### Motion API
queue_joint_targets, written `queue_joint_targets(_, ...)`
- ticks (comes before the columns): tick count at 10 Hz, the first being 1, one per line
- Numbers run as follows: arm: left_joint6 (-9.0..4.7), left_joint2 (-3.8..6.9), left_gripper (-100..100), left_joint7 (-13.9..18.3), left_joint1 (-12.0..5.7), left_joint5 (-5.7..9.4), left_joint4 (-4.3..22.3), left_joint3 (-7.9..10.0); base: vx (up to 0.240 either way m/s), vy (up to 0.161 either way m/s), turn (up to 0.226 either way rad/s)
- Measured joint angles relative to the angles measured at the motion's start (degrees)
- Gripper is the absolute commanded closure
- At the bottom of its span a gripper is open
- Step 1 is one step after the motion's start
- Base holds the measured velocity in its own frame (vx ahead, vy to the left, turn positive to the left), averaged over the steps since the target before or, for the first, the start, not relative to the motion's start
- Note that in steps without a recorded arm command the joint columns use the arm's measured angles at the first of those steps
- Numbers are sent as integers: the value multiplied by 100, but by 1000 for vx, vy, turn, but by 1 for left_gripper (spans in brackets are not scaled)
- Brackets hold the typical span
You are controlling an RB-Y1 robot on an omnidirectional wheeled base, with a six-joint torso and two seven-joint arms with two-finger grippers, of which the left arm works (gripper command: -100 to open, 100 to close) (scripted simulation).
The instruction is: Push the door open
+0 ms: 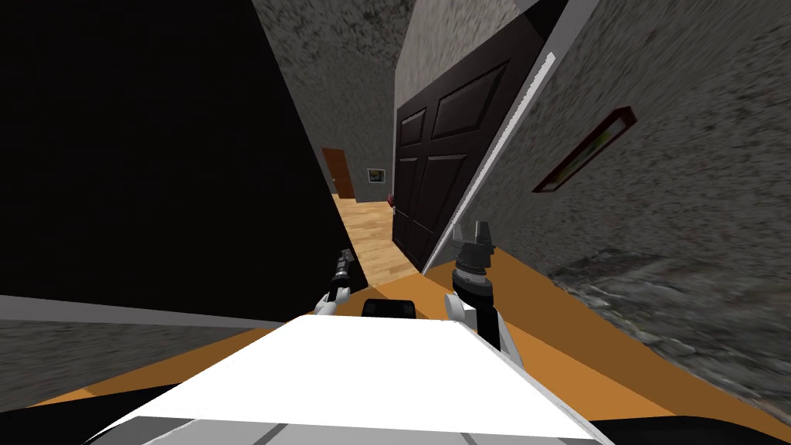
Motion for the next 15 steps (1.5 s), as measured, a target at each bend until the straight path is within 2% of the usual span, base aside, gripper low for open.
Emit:
queue_joint_targets(3, 7, -7, 100, -3, 15, -2, 12, -2, 28, 8, -23)
queue_joint_targets(4, -21, 16, 100, -59, -3, 71, 111, 48, 131, 28, -61)
queue_joint_targets(6, 53, 20, 100, -174, 75, 202, -36, 132, 174, 20, -61)
queue_joint_targets(7, 23, 90, 100, -235, 38, 297, 38, 199, 143, 39, -29)
queue_joint_targets(9, 2, 107, 100, -325, 89, 419, -85, 280, 171, 55, -69)
queue_joint_targets(10, 28, 149, 100, -443, 2, 543, -9, 385, 138, 33, -30)
queue_joint_targets(12, 27, 200, 100, -485, 17, 606, -97, 426, 57, 18, -27)
queue_joint_targets(13, 151, 126, 100, -505, 174, 649, -388, 438, 136, 42, -63)
queue_joint_targets(14, 217, 127, 100, -580, 202, 753, -418, 514, 112, 43, -13)
queue_joint_targets(15, 158, 143, 100, -652, 161, 812, -310, 571, 105, 41, -13)
